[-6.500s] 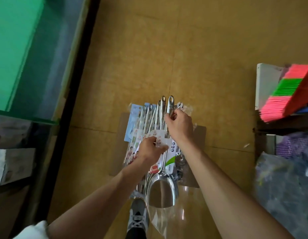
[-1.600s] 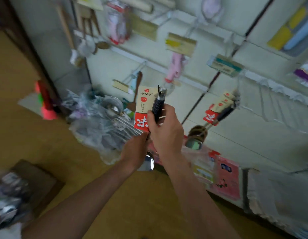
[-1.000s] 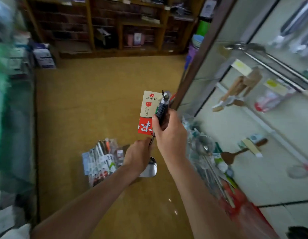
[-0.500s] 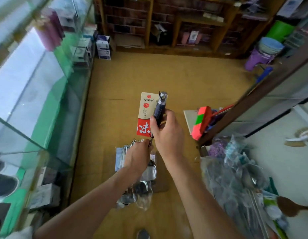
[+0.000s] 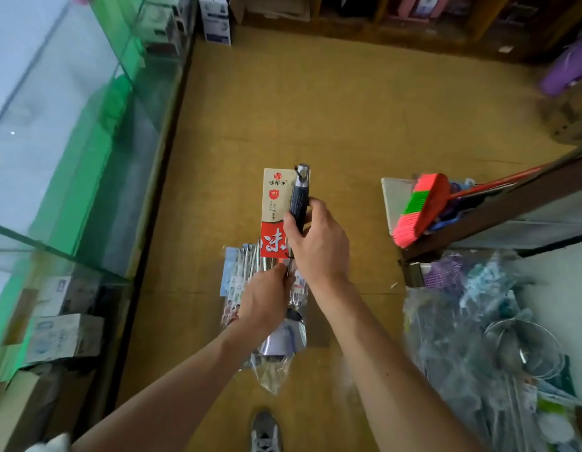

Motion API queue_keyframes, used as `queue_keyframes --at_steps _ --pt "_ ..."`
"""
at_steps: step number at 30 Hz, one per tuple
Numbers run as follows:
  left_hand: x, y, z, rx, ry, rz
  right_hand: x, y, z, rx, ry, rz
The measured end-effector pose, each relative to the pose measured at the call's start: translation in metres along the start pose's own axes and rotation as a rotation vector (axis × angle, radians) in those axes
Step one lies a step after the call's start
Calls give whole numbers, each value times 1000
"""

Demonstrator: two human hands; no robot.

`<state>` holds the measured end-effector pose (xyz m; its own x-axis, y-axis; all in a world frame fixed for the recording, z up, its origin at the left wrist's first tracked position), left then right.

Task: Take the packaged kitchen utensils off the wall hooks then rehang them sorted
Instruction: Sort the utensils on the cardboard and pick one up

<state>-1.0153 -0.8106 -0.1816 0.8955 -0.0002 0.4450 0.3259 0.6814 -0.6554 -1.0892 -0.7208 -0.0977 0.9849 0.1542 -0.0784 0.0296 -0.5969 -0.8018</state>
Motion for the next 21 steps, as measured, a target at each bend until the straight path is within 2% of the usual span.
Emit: queue_keyframes --at_steps 8,21 --pt "-43 100 -49 123 -96 -112 -12 93 119 37 215 -180" --pt "-133 275 -105 441 -272 -282 -15 246 310 176 395 -398"
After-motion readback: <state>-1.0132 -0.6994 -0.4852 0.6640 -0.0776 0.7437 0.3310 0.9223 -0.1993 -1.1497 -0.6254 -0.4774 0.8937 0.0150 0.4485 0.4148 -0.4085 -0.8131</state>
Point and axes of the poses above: each hand's wrist, its own x-axis away from the middle knuckle, its own y-axis out of the palm, z = x × y, the point moved 6 cm from there along -x, towards the middle knuckle, and after that the axes turned 11 degrees about -z, right-handed, at the moved point
